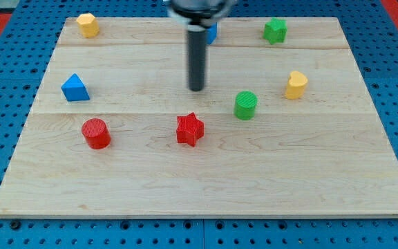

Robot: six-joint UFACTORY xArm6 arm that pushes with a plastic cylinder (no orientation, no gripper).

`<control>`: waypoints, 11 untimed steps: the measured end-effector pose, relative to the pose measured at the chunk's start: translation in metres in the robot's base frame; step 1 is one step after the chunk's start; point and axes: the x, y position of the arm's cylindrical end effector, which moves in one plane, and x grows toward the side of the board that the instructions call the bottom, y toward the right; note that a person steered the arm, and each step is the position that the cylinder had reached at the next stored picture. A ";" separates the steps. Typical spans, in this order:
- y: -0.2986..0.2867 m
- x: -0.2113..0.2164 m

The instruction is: Move the green circle towards the bottom right corner

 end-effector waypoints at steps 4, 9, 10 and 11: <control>0.166 0.109; 0.203 0.138; 0.200 0.120; 0.155 0.094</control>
